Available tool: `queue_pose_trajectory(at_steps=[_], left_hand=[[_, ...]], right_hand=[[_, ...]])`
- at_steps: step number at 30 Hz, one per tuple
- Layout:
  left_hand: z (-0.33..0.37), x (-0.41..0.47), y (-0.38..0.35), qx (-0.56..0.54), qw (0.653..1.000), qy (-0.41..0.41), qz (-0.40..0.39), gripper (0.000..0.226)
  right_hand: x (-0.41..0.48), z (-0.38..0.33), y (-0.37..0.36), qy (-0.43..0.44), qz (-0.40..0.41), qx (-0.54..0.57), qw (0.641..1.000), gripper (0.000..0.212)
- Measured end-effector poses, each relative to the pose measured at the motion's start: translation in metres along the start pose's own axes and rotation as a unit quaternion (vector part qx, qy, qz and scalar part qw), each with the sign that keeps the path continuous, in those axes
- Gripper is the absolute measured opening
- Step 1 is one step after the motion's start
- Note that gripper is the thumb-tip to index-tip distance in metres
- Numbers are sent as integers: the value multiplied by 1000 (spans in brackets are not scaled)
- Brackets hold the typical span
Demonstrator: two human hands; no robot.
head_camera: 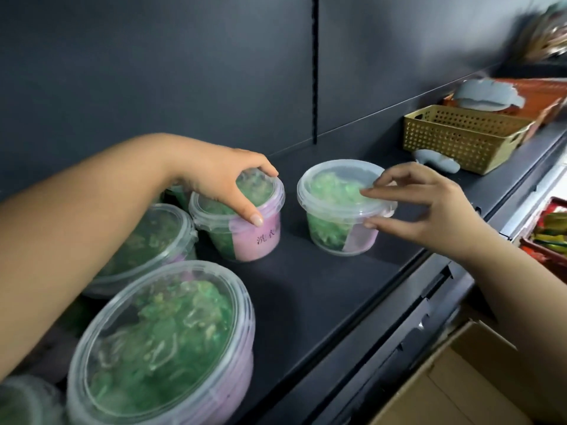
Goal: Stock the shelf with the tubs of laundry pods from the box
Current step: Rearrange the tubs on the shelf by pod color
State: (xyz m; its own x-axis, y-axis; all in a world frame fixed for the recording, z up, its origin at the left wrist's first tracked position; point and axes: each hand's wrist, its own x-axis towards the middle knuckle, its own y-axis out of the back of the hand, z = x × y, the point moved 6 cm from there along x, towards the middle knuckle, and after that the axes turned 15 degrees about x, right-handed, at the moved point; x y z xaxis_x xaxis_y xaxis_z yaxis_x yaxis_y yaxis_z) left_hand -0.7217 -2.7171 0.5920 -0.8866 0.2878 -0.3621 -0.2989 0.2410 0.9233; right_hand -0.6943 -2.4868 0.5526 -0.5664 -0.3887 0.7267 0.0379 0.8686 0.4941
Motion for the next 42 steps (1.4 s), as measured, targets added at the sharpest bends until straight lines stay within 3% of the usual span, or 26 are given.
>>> queue_pose_trajectory(at_steps=[8,12,14,17,20,29,34,37,42], left_hand=[[3,-4,2,-14,998,-27,-47,95],[-1,-8,6,5,998,-27,-60,93],[-2,-15,5,39,996,1,-77,85],[-3,-18,6,46,996,20,-75,75],[-6,-17,6,43,997,34,-52,66],[-11,-32,-3,3,999,39,22,42],[-11,-39,-11,11,996,29,79,32],[-9,-42,-14,30,993,33,105,31],[-5,-46,-14,25,991,56,116,32]], right_hand=[[-33,-59,-20,37,-29,38,998,42],[-38,-64,-30,-1,-36,124,992,60],[-37,-50,-26,-97,-17,244,965,67],[-35,-28,-37,-240,-23,394,887,88],[-35,-21,-55,-289,-55,461,837,99],[-44,-37,-74,-285,-29,462,839,78],[-45,-30,-73,-312,-36,520,794,100],[-43,-29,-74,-313,-42,512,799,93],[-42,-28,-72,-305,-48,484,819,105]])
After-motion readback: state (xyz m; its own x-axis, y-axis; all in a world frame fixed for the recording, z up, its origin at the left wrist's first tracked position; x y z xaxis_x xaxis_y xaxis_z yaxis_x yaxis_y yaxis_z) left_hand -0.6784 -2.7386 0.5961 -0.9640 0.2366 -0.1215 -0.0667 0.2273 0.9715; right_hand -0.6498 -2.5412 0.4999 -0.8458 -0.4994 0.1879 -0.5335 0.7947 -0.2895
